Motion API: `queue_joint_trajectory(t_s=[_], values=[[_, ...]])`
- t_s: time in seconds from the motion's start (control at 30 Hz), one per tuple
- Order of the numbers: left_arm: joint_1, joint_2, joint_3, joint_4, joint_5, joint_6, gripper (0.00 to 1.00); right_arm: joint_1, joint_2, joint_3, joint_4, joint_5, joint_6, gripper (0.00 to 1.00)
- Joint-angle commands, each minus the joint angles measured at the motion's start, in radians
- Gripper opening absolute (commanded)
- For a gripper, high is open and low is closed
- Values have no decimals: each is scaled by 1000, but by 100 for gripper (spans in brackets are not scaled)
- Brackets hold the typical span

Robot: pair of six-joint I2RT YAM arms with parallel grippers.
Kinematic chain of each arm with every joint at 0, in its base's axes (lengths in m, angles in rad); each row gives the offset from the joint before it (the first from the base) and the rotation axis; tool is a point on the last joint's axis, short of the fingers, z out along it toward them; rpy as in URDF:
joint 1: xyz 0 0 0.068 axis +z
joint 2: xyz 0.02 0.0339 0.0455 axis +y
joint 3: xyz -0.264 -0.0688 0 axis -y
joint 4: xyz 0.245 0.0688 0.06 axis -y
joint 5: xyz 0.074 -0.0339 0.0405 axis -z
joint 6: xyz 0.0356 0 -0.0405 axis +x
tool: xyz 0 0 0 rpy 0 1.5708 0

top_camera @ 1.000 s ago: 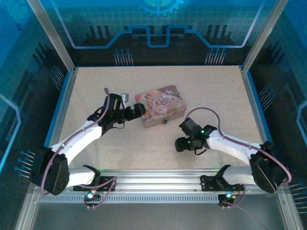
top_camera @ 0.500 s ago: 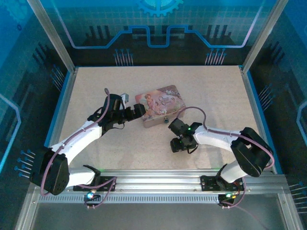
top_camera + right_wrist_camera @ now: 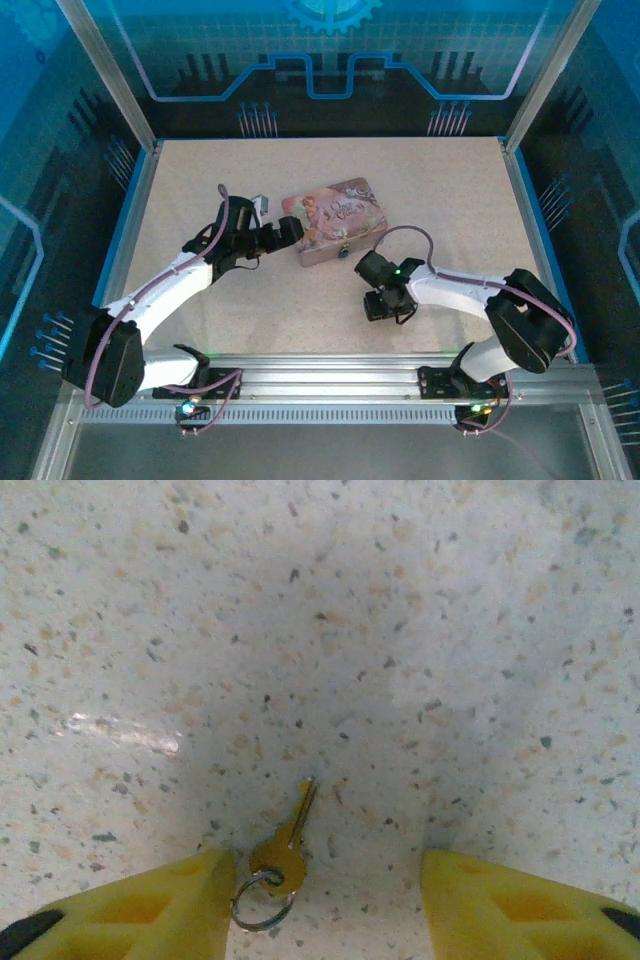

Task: Unlock the padlock with the key

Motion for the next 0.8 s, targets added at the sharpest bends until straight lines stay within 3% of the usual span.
queue_joint_trajectory(t_s=[0.0,0.53,0.77], values=[[9,-6,-1,-10,23,7,99,4,-25,-22,-38,13,24,51],[9,-5,5,-20,21,14,99,-2,-24,-33,-12,-11,12,25],[10,-5,8,-23,22,17,99,-8,-30,-39,-17,-17,9,19]])
